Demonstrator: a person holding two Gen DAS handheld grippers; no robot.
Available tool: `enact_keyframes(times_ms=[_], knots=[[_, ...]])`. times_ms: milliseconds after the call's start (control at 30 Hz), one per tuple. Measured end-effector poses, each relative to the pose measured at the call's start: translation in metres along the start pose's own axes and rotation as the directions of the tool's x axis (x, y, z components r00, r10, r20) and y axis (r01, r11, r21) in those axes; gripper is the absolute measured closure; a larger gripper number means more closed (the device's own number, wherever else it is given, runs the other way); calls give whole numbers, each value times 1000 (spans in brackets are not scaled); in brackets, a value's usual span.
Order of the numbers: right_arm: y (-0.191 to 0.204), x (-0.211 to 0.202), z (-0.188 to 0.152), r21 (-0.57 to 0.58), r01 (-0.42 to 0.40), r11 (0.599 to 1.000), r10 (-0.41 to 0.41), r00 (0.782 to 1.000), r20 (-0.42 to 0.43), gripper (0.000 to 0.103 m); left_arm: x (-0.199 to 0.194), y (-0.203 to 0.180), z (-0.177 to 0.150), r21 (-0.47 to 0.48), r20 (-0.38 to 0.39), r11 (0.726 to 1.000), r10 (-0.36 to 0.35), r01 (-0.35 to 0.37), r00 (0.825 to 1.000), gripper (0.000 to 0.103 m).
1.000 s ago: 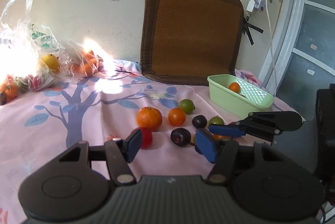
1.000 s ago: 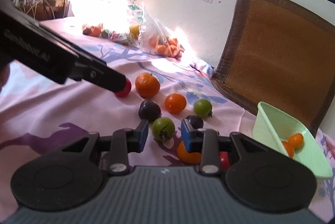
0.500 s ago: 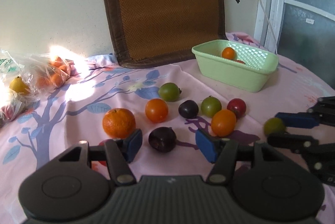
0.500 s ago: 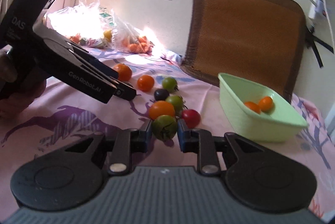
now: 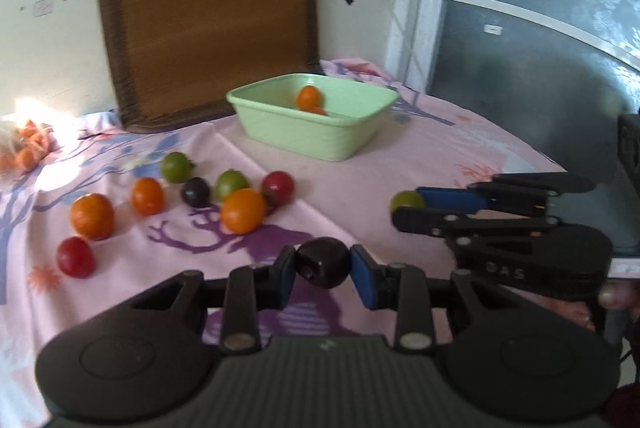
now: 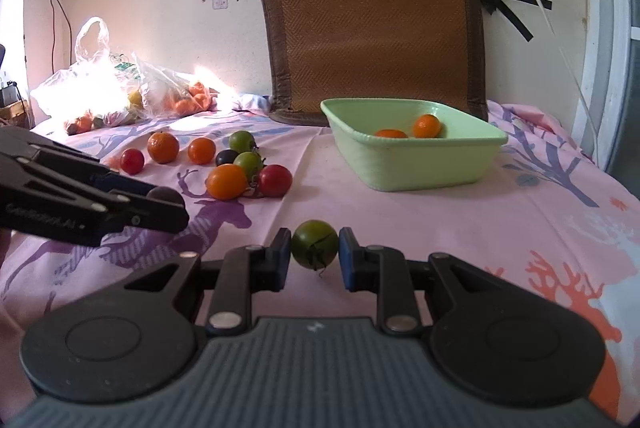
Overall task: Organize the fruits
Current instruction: 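Carry the dark and green tomatoes over the basket with both tools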
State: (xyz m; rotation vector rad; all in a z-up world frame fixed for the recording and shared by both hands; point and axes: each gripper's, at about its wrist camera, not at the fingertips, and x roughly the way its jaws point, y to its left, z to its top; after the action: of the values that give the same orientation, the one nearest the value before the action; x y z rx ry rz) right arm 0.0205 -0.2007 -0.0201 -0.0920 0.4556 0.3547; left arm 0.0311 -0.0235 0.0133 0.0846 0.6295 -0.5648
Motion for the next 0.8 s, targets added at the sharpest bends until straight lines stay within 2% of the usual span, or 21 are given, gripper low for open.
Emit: enact_keyframes(times_ms=[67,200,400,633,800], knots=[[-7,-2,-1,15,17,1000,-18,1000,8,75,11,-17,5,32,-9,999,-37,37,999,73],[-21,-9,-7,43,57,997,-57,998,6,75,33,-34,10,49,-44,997,-63,65,997,73],[-41,-19,-18,66,121,991,-120,993,-18,75,49,-46,10,66,-62,995,-66,70,996,73],[-46,-14,-21,76,90,993,-87,995,-43,73,51,-55,5,100,-42,995,-19,23,999,72],[-48,-17,-21,90,90,992,-89,996,-22,75,51,-49,9,58,-33,997,-44,45,999,73]])
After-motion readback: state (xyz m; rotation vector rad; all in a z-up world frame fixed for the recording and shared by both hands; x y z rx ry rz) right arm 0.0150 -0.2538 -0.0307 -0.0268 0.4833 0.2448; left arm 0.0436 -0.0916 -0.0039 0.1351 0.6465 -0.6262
